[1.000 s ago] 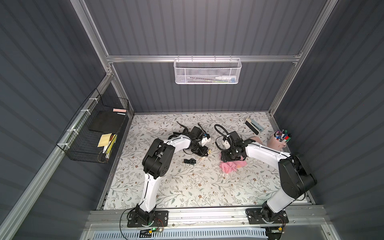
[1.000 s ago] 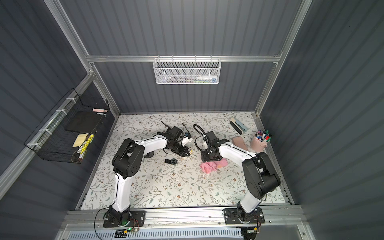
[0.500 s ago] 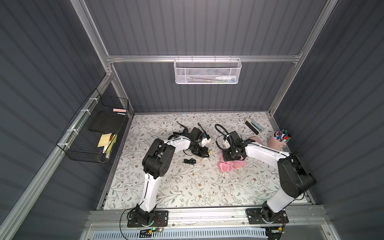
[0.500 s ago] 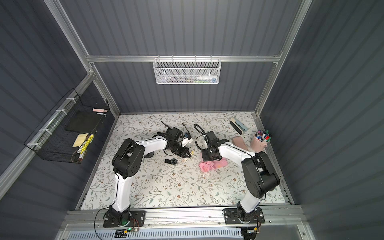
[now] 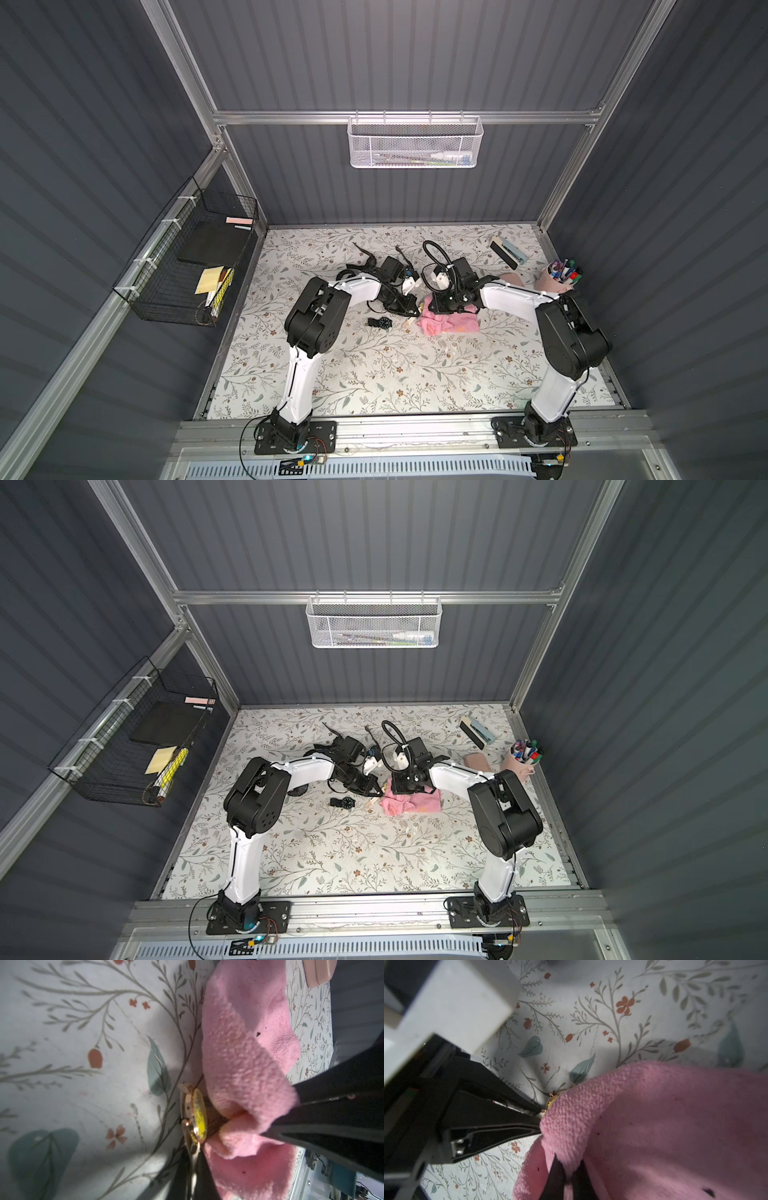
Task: Wipe the watch dial
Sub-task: Pick up the cleaning item at the center of the board, then wipe the dirt from the watch dial.
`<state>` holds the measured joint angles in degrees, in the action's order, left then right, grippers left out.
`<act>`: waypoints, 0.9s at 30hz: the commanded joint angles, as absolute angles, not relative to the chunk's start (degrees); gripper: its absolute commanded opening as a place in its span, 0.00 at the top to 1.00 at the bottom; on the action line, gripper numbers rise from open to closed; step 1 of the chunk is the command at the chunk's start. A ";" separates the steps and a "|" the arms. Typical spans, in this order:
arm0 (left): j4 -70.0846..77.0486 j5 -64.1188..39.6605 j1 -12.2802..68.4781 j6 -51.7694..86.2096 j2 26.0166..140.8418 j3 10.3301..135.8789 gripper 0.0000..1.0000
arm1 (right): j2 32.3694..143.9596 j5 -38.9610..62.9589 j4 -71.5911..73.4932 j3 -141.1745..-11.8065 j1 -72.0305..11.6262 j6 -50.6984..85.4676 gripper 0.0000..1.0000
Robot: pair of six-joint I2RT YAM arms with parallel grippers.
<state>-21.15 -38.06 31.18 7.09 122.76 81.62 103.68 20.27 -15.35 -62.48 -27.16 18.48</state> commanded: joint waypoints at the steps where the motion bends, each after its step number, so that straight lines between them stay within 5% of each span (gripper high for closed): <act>1: -23.03 -37.35 31.25 7.84 124.54 80.24 0.94 | 104.86 24.52 -13.95 -65.69 -27.42 18.16 1.00; 12: -24.44 -37.23 31.27 7.43 124.81 81.12 0.94 | 113.83 23.98 -21.32 -71.45 -27.37 16.86 1.00; 27: -26.15 -36.39 31.20 6.46 125.59 82.45 0.94 | 111.38 18.72 -22.59 -64.98 -27.33 15.34 1.00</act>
